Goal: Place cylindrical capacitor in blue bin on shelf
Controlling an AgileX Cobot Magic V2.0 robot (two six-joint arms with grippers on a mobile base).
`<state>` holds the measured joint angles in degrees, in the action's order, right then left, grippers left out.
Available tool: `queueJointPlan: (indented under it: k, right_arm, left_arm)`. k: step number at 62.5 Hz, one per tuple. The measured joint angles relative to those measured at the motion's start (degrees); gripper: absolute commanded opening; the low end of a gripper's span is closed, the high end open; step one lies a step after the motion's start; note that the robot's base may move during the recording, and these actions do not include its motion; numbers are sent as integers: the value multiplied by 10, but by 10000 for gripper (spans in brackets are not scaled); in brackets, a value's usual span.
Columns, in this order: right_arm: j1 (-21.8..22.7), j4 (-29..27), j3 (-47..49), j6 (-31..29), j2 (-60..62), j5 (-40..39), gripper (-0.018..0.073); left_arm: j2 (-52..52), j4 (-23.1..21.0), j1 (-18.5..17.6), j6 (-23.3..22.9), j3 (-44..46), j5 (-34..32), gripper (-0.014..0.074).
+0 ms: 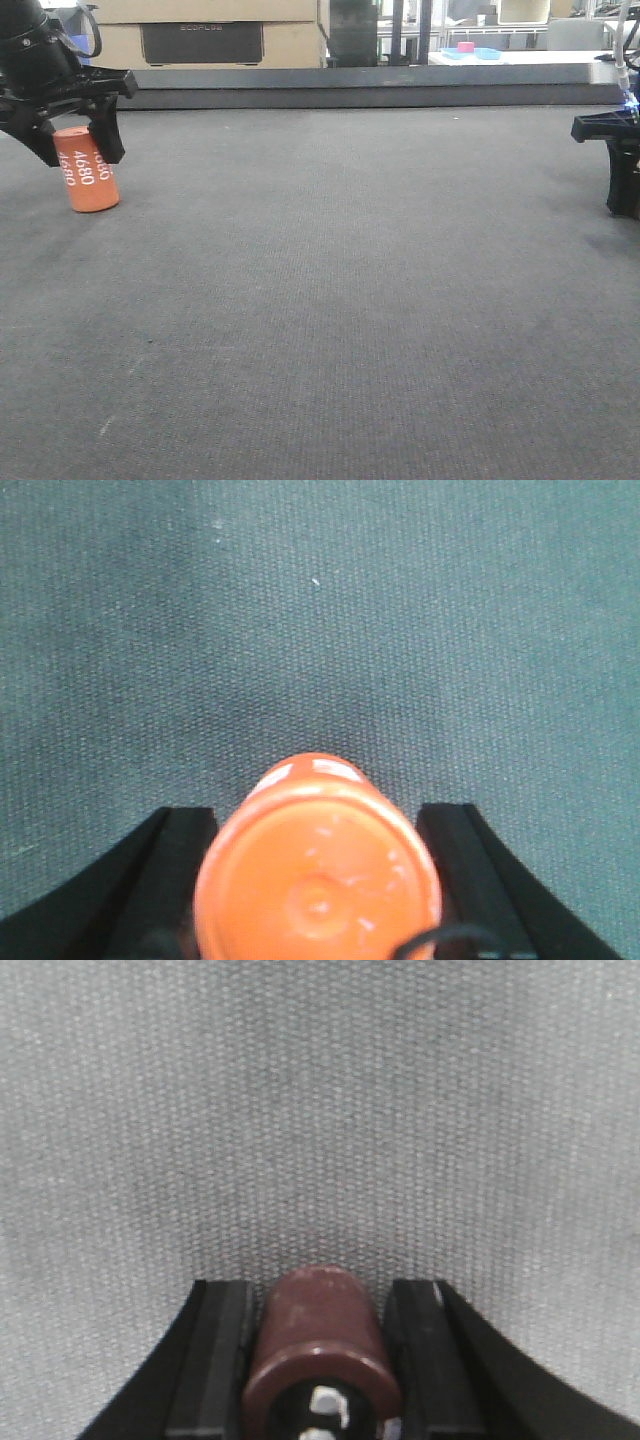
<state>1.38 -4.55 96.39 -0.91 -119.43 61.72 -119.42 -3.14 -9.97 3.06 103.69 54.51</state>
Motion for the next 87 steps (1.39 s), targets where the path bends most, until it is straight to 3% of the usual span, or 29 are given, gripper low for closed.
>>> queueJointPlan:
  k: [22, 34, 41, 64, 72, 87]
  right_arm:
    - [-3, -1, 0, 0, 94, -19, -163]
    - [-5, -1, -31, 0, 152, -71, -163]
    - [-5, -2, -89, 0, 191, -122, -163]
    - [-5, -10, -347, 0, 351, -370, -163]
    - [-5, -14, -437, 0, 418, -444, -163]
    - [-5, -15, -552, 0, 547, -492, -163]
  left_arm:
    - [63, -7, 0, 9, 0, 17, -111]
    - [134, -10, -5, 10, -42, -30, -111]
    - [177, -19, -7, 12, -104, -77, -111]
    - [368, -68, -8, 13, -402, -333, -111]
    - [444, -73, -8, 13, -495, -392, -111]
    - [594, -74, -8, 13, -621, -468, -111]
